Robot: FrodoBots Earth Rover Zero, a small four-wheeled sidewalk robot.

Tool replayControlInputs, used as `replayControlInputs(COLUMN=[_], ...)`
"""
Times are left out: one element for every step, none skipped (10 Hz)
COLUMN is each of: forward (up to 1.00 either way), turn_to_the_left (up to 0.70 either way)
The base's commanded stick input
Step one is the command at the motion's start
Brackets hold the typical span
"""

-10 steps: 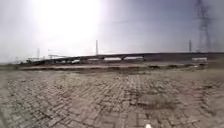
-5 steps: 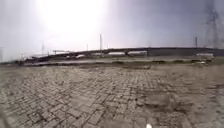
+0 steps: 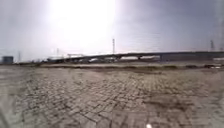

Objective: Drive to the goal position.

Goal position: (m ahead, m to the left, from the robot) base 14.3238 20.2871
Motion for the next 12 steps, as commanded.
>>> replayControlInputs(forward=[-0.7, -0.7, -0.7, -0.7, -0.7, -0.7, -0.7, -0.7, -0.44, 0.0, 0.0, 0.31], turn_to_the_left=[-0.35, -0.35, -0.35, -0.35, -0.35, -0.35, -0.35, -0.35, -0.22, 0.0, 0.0, 0.15])
